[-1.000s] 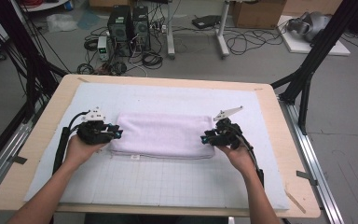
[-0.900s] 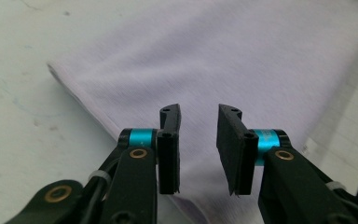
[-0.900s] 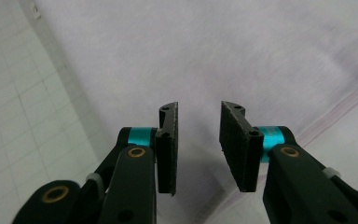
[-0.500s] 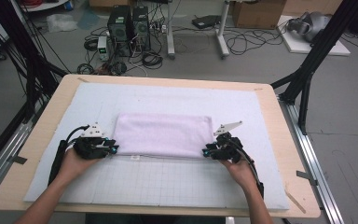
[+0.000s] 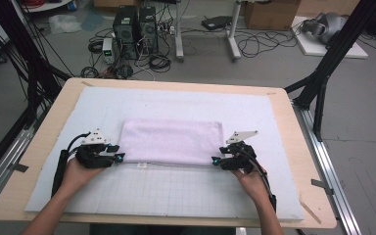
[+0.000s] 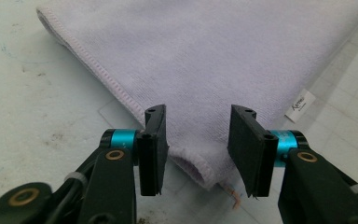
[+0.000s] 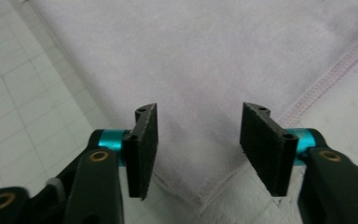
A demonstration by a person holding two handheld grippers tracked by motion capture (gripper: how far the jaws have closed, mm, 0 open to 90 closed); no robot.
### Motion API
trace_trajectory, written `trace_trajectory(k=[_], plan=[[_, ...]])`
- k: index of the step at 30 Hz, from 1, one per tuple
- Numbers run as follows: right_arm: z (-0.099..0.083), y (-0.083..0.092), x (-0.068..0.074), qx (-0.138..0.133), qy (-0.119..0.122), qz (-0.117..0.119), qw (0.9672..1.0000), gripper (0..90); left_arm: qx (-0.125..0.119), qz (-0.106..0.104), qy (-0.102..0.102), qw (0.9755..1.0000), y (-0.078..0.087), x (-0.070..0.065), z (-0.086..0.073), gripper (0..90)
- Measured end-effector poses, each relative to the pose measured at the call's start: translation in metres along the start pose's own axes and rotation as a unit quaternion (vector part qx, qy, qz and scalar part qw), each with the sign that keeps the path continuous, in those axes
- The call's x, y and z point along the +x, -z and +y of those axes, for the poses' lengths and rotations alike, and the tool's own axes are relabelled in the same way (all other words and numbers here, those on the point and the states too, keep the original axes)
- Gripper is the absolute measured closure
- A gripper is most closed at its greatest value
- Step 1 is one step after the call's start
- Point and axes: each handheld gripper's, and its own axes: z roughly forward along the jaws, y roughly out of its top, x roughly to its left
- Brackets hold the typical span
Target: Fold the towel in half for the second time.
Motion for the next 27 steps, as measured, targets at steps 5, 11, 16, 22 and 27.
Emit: trace_trajectory(k=[5, 11, 16, 22, 27], plan=[[0.001, 0.006, 0.002, -0.018, -0.004, -0.002, 0.9998, 36.2, -0.012, -0.001, 0.005, 0.9999, 0.005, -0.003, 0.002, 48.8], [0.002, 0.012, 0.007, -0.033, -0.003, -0.005, 0.9994, 30.4, -0.025, 0.001, 0.006, 0.9997, 0.012, -0.008, 0.005, 43.3], [0.003, 0.014, 0.012, -0.042, -0.002, -0.004, 0.9991, 27.8, -0.031, 0.005, 0.008, 0.9995, 0.017, -0.010, 0.004, 41.0], [0.003, 0.015, 0.017, -0.045, 0.000, -0.007, 0.9990, 24.3, -0.036, 0.008, 0.009, 0.9993, 0.026, -0.010, 0.001, 38.5], [0.001, 0.019, 0.020, -0.051, 0.000, -0.007, 0.9987, 21.7, -0.040, 0.013, 0.011, 0.9991, 0.034, -0.010, -0.003, 36.2]])
